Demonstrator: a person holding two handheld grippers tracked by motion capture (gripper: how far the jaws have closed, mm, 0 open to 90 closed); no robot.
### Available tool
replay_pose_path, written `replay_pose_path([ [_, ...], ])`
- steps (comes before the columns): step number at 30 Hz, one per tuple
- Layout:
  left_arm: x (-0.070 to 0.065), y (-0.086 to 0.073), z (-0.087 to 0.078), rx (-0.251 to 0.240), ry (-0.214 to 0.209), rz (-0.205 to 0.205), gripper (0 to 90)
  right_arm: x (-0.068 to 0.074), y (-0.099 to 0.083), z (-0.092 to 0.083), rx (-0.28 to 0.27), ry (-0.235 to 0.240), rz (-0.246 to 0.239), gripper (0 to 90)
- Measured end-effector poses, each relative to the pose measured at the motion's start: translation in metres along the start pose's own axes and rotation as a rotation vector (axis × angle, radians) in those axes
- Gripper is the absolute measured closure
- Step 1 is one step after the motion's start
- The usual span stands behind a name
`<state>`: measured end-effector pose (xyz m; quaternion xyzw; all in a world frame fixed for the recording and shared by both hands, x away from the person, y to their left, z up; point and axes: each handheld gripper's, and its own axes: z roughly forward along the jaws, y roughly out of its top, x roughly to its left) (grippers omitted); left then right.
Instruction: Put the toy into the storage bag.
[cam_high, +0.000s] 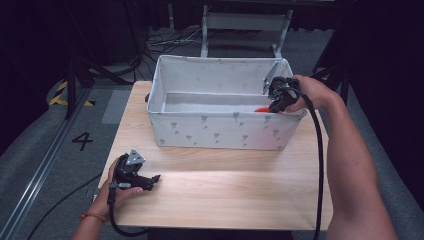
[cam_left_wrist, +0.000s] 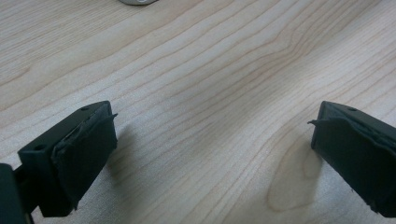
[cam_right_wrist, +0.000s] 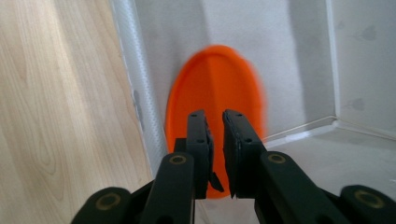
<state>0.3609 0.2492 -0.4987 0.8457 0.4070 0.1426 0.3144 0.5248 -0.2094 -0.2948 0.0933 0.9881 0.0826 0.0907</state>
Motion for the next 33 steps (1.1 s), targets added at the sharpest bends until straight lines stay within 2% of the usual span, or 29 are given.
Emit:
replay_pose_path([
  [5, 0.0, 0.0, 0.0, 0.0, 0.0, 0.0, 0.5, 0.001, -0.002, -0.004, -0.035, -0.02, 0.01, 76.7],
  [11, 0.0, 0.0, 0.0, 0.0, 0.0, 0.0, 0.5, 0.003, -0.01, -0.013, -0.138, -0.05, 0.044, 68.6],
  [14, 0.0, 0.0, 0.0, 0.0, 0.0, 0.0, 0.5, 0.004, -0.015, -0.016, -0.176, -0.076, 0.081, 61.4],
  [15, 0.0, 0.0, 0.0, 0.0, 0.0, 0.0, 0.5, 0.005, -0.016, -0.017, -0.185, -0.093, 0.093, 56.3],
  [17, 0.0, 0.0, 0.0, 0.0, 0.0, 0.0, 0.5, 0.006, -0.02, -0.021, -0.212, -0.135, 0.131, 51.8],
  [20, 0.0, 0.0, 0.0, 0.0, 0.0, 0.0, 0.5, 0.008, -0.025, -0.027, -0.253, -0.174, 0.187, 40.3],
  [23, 0.0, 0.0, 0.0, 0.0, 0.0, 0.0, 0.5, 0.012, -0.029, -0.034, -0.276, -0.244, 0.253, 26.1],
  [27, 0.0, 0.0, 0.0, 0.0, 0.001, 0.002, 0.5, 0.02, -0.037, -0.042, -0.334, -0.301, 0.304, 21.0],
  [33, 0.0, 0.0, 0.0, 0.0, 0.001, 0.002, 0.5, 0.029, -0.048, -0.052, -0.394, -0.329, 0.368, 20.7],
])
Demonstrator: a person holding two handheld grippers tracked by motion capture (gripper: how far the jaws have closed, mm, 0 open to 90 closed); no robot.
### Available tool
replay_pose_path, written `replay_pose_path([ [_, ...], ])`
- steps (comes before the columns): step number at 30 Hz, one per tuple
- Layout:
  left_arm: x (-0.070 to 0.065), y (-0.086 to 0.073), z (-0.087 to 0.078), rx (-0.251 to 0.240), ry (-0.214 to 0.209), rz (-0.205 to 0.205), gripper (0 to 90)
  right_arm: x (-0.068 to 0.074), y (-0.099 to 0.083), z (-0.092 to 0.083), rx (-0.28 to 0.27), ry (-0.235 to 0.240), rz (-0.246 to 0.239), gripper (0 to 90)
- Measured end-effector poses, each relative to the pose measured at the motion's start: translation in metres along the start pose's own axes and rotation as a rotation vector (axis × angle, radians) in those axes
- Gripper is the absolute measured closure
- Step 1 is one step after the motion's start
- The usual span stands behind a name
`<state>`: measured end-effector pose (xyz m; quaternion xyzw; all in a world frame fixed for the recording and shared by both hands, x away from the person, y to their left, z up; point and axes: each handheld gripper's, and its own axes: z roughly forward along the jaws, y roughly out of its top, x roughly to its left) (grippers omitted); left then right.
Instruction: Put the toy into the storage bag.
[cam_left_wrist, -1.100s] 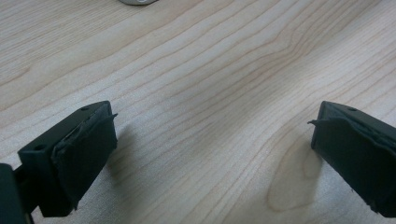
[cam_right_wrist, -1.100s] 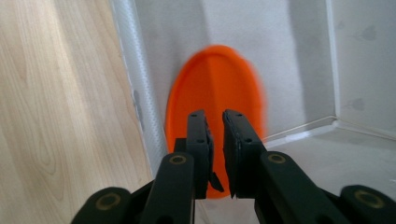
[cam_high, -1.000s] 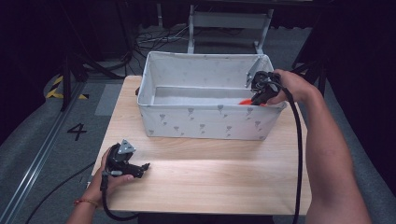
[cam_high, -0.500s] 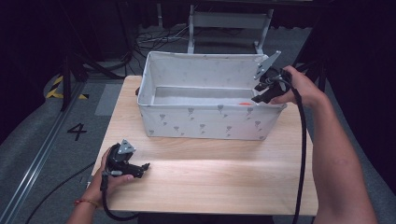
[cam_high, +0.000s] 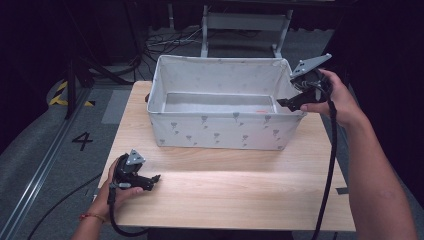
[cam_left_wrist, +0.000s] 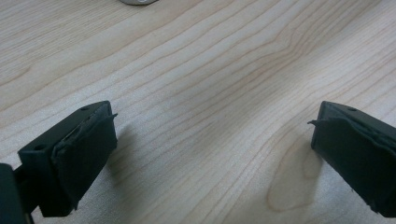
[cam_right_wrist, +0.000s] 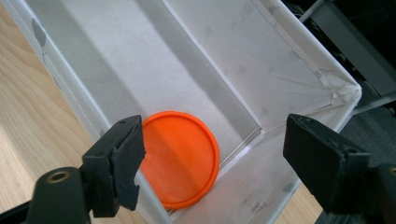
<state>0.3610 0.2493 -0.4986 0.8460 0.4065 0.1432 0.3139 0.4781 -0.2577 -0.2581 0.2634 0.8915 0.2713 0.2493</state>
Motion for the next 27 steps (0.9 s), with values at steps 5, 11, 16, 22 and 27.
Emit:
replay_pose_path([
  [5, 0.0, 0.0, 0.0, 0.0, 0.0, 0.0, 0.5, 0.006, -0.009, -0.014, -0.057, -0.02, 0.039, 20.8],
  [11, 0.0, 0.0, 0.0, 0.0, 0.0, 0.0, 0.5, 0.015, -0.019, -0.028, -0.096, -0.031, 0.072, 20.9],
  [16, 0.0, 0.0, 0.0, 0.0, 0.0, 0.0, 0.5, 0.025, -0.03, -0.037, -0.129, -0.042, 0.096, 20.4],
  [22, 0.0, 0.0, 0.0, 0.0, 0.0, 0.001, 0.5, 0.039, -0.048, -0.046, -0.147, -0.058, 0.1, 19.4],
  [27, 0.0, 0.0, 0.0, 0.0, 0.0, 0.0, 0.5, 0.05, -0.063, -0.052, -0.148, -0.072, 0.093, 18.8],
])
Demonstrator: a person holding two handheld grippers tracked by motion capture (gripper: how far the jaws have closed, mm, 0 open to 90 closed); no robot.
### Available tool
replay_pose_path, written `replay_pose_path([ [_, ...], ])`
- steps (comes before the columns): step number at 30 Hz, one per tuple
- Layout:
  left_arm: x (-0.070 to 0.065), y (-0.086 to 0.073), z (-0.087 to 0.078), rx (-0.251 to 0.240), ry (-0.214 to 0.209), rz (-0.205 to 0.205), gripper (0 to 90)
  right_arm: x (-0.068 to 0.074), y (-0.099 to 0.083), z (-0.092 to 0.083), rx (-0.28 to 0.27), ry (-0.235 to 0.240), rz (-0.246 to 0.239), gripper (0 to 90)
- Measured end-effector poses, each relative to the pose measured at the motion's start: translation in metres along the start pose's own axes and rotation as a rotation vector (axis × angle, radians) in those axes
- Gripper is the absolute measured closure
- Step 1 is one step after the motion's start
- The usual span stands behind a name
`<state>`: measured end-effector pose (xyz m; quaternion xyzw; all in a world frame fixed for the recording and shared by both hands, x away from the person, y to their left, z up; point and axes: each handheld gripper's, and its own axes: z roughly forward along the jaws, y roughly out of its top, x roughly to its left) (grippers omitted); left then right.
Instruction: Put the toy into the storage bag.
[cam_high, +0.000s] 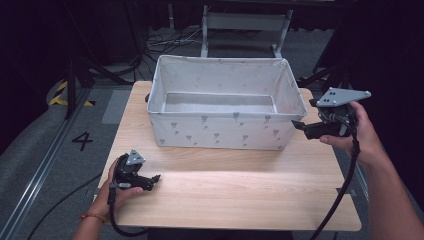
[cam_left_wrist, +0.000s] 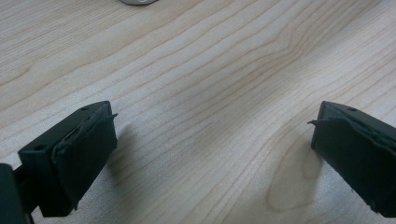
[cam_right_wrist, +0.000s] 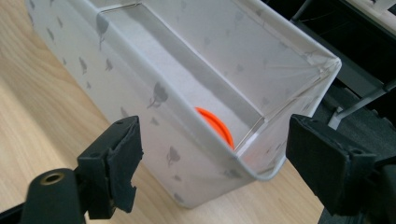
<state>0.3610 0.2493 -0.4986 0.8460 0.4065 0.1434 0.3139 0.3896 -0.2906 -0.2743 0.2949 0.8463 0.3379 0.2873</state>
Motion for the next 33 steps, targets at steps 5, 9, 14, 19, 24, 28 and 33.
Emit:
replay_pose_path([
  [5, -0.001, 0.0, 0.0, 0.002, -0.002, -0.007, 0.5, 0.007, -0.021, -0.007, -0.009, -0.017, 0.01, 18.8],
  [9, -0.001, 0.0, 0.0, 0.002, -0.001, -0.007, 0.5, 0.012, -0.043, -0.009, 0.015, -0.04, 0.005, 18.7],
  [14, -0.001, 0.0, 0.0, 0.002, 0.0, -0.011, 0.5, 0.016, -0.071, -0.004, 0.052, -0.058, 0.003, 18.8],
  [19, -0.001, 0.0, 0.0, 0.002, 0.0, -0.011, 0.5, 0.019, -0.097, 0.007, 0.083, -0.047, 0.015, 18.7],
  [24, -0.001, 0.0, 0.0, 0.002, 0.0, -0.011, 0.5, 0.025, -0.124, 0.019, 0.114, -0.021, 0.037, 18.7],
  [28, -0.001, 0.0, 0.0, 0.002, 0.0, -0.011, 0.5, 0.03, -0.142, 0.028, 0.127, -0.001, 0.064, 18.8],
  [33, -0.001, 0.0, 0.0, 0.002, 0.0, -0.011, 0.5, 0.035, -0.16, 0.035, 0.146, 0.005, 0.072, 19.1],
])
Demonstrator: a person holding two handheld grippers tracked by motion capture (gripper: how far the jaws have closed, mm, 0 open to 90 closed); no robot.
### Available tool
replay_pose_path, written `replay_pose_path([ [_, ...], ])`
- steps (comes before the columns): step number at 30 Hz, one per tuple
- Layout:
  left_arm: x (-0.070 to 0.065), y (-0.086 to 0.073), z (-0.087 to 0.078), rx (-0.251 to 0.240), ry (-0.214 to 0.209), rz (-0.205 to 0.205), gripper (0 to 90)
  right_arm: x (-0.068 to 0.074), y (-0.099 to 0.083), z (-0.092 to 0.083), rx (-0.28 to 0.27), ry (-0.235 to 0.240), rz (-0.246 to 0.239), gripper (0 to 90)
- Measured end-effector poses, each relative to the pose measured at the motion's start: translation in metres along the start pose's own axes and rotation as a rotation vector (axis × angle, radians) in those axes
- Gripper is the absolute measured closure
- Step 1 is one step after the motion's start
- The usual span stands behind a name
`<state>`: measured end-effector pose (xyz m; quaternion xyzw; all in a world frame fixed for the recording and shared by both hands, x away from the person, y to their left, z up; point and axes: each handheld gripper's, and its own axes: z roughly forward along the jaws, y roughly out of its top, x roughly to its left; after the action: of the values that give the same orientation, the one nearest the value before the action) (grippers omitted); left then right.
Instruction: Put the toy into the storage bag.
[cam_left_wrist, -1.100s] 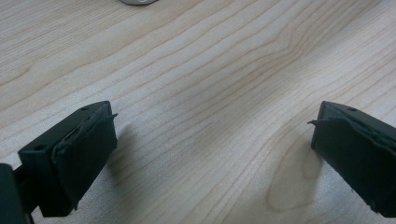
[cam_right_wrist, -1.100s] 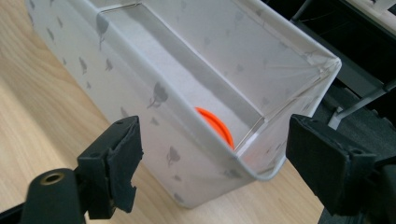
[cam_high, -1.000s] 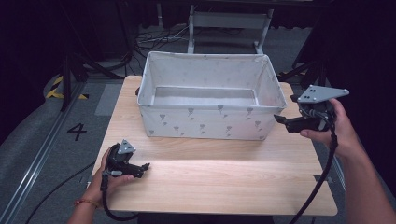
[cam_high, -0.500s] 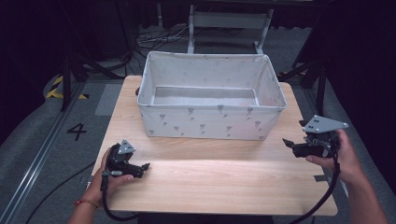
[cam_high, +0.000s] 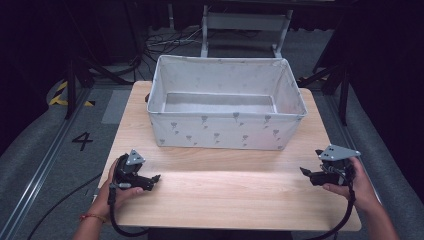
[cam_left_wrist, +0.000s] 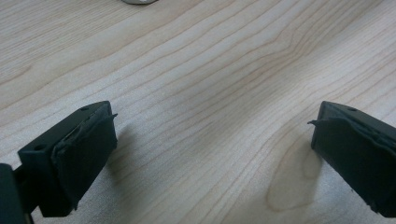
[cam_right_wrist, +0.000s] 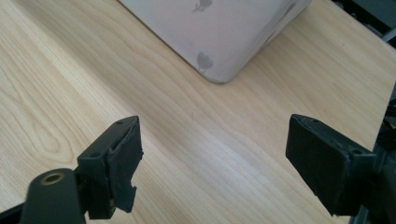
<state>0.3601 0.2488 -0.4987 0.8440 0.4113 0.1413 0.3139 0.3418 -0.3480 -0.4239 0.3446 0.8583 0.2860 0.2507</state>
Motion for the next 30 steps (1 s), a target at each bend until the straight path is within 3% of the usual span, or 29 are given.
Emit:
replay_pose_path([
  [4, 0.0, 0.0, 0.0, 0.0, 0.0, 0.0, 0.5, 0.002, -0.01, 0.004, 0.006, -0.003, 0.003, 19.1],
  [18, 0.0, 0.0, 0.0, 0.0, -0.001, 0.002, 0.4, 0.01, -0.054, 0.025, -0.011, 0.056, 0.113, 19.2],
  [19, 0.001, 0.0, 0.0, -0.002, 0.002, 0.006, 0.3, 0.01, -0.061, 0.027, -0.033, 0.082, 0.156, 19.7],
  [21, 0.001, 0.0, 0.0, -0.001, -0.002, 0.005, 0.3, 0.011, -0.069, 0.03, -0.044, 0.099, 0.183, 19.6],
  [23, 0.001, 0.0, 0.0, -0.001, -0.002, 0.005, 0.2, 0.011, -0.071, 0.031, -0.044, 0.1, 0.194, 19.6],
  [26, 0.001, 0.0, 0.0, -0.001, -0.001, 0.005, 0.2, 0.01, -0.08, 0.035, -0.057, 0.113, 0.253, 17.5],
  [27, 0.001, 0.0, 0.0, -0.001, 0.0, 0.005, 0.2, 0.01, -0.08, 0.035, -0.052, 0.096, 0.27, 16.4],
  [30, 0.0, 0.001, 0.0, -0.001, 0.003, 0.001, 0.2, 0.01, -0.08, 0.035, -0.047, 0.088, 0.274, 15.2],
])
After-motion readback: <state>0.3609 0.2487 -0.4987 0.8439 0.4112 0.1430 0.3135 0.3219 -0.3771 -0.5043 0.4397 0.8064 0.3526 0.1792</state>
